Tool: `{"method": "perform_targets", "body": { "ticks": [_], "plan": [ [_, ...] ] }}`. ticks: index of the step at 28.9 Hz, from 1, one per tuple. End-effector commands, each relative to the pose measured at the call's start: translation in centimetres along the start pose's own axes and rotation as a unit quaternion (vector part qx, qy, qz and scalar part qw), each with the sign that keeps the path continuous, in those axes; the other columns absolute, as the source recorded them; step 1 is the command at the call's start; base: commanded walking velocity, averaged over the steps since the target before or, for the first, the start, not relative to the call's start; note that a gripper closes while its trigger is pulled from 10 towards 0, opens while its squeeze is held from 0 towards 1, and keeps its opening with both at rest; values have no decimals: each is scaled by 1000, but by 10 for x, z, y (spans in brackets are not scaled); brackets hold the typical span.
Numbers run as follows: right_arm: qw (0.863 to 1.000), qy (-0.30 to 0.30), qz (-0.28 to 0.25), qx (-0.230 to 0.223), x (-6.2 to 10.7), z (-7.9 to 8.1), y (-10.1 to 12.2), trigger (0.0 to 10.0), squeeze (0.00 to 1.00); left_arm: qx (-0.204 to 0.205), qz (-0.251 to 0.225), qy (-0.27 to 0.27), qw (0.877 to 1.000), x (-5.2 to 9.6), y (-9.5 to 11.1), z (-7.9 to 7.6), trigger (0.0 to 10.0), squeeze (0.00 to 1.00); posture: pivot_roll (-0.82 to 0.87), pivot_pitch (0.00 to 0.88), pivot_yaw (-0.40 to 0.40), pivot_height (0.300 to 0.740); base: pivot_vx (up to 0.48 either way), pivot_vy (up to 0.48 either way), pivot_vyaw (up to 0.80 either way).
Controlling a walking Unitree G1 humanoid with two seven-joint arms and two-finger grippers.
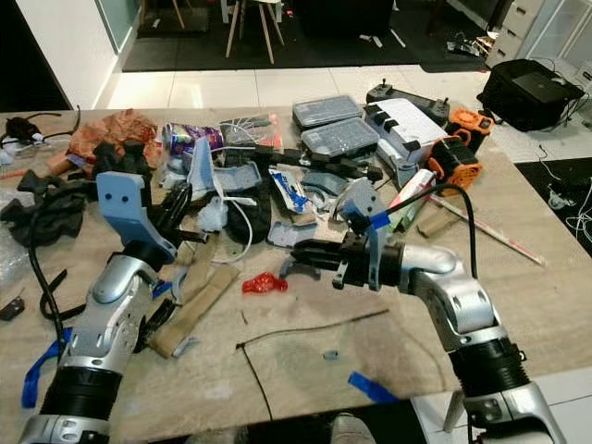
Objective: Picking trash to rubbish bin
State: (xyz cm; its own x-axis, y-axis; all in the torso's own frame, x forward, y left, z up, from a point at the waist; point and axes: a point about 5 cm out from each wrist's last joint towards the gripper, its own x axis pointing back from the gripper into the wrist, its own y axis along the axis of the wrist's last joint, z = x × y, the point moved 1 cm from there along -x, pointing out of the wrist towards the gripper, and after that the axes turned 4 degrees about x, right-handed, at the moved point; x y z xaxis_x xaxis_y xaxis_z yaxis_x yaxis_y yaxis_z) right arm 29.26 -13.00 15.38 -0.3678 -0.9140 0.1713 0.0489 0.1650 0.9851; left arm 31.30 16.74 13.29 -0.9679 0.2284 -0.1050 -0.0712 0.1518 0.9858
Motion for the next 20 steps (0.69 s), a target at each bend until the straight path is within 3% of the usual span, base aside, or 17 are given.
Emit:
{"method": "perform_targets", "body": {
  "ticks": [1,20],
  "plan": [
    [1000,-9,-7,2,0,-2,0,10000,0,-2,2,-8,1000,-2,-3,-4,10000,0,-1,0,-18,740,-259,0,0],
    [1000,-20,-8,2,-3,-3,-1,10000,0,-11,6,-16,1000,-3,-7,-6,10000,0,0,0,-18,740,-259,0,0]
  ]
}}
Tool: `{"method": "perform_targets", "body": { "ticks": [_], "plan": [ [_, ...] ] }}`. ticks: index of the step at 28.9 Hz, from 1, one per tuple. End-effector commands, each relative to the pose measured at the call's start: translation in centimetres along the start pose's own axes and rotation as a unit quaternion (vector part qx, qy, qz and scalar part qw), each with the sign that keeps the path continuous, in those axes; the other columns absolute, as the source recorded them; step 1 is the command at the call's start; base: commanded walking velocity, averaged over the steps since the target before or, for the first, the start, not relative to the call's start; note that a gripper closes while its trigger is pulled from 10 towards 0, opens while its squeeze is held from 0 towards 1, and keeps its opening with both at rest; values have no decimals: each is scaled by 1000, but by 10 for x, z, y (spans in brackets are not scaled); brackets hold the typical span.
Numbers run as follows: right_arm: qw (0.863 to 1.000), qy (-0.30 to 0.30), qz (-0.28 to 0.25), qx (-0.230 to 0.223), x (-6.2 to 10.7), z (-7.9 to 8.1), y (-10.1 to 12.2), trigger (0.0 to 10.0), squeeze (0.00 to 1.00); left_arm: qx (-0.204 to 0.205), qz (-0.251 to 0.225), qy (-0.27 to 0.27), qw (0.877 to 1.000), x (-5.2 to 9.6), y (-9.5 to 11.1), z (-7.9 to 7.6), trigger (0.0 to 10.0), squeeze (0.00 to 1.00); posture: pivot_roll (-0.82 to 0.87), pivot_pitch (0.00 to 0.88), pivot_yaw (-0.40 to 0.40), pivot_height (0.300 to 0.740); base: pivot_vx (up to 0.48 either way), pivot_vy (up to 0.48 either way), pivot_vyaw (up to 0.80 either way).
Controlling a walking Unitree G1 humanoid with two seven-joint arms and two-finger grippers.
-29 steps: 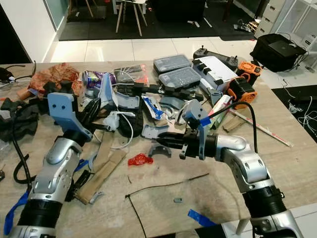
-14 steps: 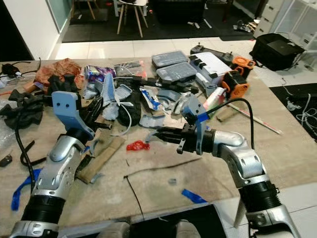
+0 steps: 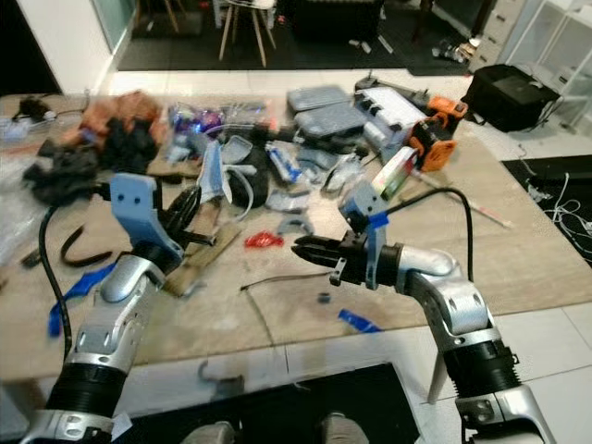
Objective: Picking trash to rubbish bin
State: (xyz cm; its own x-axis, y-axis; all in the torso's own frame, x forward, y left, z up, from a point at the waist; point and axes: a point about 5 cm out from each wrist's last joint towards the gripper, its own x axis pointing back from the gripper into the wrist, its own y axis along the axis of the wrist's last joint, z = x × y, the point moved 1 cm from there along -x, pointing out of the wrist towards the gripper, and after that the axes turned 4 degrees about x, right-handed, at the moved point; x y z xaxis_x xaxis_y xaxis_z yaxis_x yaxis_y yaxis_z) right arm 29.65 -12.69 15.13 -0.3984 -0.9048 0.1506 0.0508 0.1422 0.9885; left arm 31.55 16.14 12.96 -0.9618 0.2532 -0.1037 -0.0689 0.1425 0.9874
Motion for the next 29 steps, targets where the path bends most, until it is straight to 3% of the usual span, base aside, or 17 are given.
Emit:
{"method": "perform_targets", "body": {
  "ticks": [1,29],
  "plan": [
    [1000,-4,1,7,1,-1,1,10000,0,-7,5,-4,1000,1,-3,-1,10000,0,0,0,-18,740,-259,0,0],
    [1000,-11,3,7,-1,-2,-2,10000,0,-12,6,-12,1000,-1,-6,-3,10000,0,-1,0,-20,740,-265,0,0]
  ]
}}
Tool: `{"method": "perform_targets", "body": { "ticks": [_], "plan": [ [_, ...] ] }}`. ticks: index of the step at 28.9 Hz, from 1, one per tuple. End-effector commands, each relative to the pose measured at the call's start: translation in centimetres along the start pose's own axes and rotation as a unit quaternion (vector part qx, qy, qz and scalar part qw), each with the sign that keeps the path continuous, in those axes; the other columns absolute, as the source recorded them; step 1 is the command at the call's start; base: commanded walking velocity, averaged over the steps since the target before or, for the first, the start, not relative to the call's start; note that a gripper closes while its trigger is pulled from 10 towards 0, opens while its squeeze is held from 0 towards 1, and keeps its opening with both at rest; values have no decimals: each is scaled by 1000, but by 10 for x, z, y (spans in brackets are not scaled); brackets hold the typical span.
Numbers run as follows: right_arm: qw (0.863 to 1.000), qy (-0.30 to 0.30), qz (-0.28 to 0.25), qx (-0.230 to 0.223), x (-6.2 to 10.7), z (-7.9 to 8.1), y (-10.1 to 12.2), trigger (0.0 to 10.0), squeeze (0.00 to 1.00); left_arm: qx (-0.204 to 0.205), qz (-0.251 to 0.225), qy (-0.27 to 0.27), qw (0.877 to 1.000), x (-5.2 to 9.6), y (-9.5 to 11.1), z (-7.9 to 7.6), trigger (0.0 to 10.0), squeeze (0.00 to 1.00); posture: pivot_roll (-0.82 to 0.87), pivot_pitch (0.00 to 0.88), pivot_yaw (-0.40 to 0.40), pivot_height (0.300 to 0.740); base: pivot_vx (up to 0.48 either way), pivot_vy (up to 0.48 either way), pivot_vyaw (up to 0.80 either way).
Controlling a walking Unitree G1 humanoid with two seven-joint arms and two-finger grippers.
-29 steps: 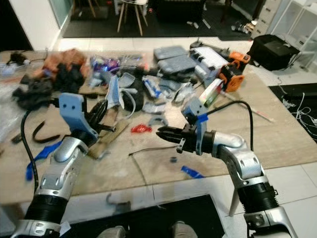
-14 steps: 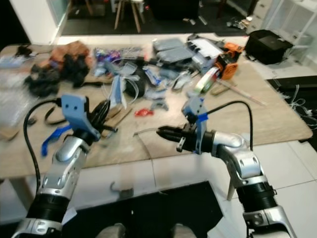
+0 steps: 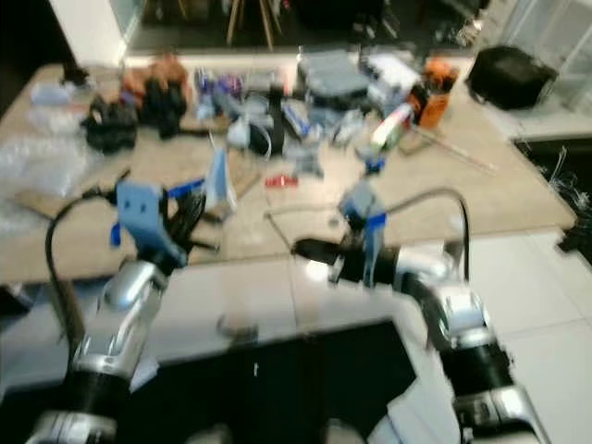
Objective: Picking trash to rubbish bin
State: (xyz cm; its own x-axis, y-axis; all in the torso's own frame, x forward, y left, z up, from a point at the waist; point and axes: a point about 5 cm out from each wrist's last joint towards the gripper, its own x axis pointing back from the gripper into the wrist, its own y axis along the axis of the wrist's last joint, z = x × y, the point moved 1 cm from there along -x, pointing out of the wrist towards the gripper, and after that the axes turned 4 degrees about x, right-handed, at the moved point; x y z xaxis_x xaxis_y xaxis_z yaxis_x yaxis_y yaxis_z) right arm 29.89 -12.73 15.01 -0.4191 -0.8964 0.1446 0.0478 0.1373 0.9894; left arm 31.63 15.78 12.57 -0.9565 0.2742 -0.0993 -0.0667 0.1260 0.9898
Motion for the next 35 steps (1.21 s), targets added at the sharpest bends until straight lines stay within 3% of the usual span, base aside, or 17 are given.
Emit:
{"method": "perform_targets", "body": {
  "ticks": [1,35],
  "plan": [
    [1000,3,16,16,-1,2,-3,10000,0,-3,2,-1,1000,1,-2,0,10000,0,-1,0,-20,740,-251,0,0],
    [1000,-11,18,-16,-8,0,-13,10000,0,-15,1,-12,1000,-1,0,-2,10000,0,1,0,-26,740,0,0,-769]
  ]
}}
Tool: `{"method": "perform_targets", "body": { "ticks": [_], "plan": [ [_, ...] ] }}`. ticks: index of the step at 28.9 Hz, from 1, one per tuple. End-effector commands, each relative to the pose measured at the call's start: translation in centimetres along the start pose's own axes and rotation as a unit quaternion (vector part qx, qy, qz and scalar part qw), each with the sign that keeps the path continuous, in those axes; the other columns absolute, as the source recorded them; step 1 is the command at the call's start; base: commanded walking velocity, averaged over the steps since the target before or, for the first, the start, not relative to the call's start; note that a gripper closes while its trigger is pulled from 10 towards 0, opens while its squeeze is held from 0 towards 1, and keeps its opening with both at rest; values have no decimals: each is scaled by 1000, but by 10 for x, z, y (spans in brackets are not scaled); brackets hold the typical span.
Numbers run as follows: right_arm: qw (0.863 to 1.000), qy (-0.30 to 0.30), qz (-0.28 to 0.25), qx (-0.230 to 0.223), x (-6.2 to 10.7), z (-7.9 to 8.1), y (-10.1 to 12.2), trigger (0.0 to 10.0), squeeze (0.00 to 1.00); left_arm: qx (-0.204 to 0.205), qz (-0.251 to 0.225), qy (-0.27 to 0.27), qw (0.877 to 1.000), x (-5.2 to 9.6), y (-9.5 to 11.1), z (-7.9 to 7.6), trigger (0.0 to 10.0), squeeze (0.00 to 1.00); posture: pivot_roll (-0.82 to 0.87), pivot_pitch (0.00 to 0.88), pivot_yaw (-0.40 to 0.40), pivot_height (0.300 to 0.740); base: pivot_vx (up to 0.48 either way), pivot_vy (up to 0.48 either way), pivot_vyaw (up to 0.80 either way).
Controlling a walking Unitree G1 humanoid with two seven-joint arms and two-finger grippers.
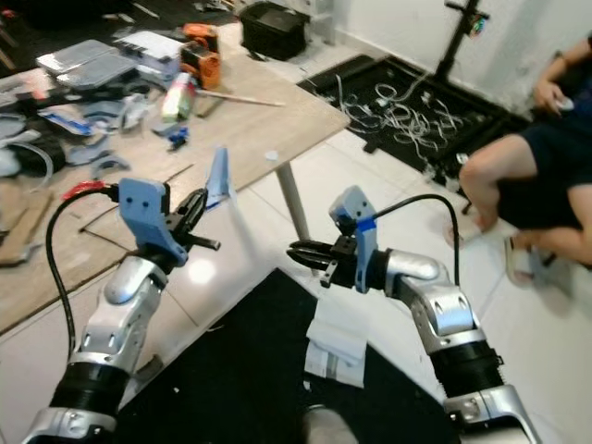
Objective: Picking trash to rubbish bin
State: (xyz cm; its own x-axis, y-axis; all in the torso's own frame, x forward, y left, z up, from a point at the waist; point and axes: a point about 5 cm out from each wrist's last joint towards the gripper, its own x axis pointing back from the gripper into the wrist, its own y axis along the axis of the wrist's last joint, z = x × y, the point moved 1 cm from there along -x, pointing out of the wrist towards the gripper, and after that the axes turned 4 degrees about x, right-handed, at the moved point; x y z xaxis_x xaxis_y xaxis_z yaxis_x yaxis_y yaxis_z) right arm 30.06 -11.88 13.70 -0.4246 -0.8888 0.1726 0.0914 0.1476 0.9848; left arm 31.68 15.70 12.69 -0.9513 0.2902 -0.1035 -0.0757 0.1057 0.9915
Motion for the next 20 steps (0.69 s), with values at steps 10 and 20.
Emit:
{"method": "perform_targets", "body": {
  "ticks": [10,20],
  "plan": [
    [1000,-5,20,-2,-1,-1,-10,10000,0,-3,3,-4,1000,-1,-1,-1,10000,0,2,0,-26,740,0,0,-800],
    [1000,2,25,-7,-3,0,-10,10000,0,-4,3,-6,1000,-1,0,-1,10000,0,1,0,-26,740,0,0,-800]
  ]
}}
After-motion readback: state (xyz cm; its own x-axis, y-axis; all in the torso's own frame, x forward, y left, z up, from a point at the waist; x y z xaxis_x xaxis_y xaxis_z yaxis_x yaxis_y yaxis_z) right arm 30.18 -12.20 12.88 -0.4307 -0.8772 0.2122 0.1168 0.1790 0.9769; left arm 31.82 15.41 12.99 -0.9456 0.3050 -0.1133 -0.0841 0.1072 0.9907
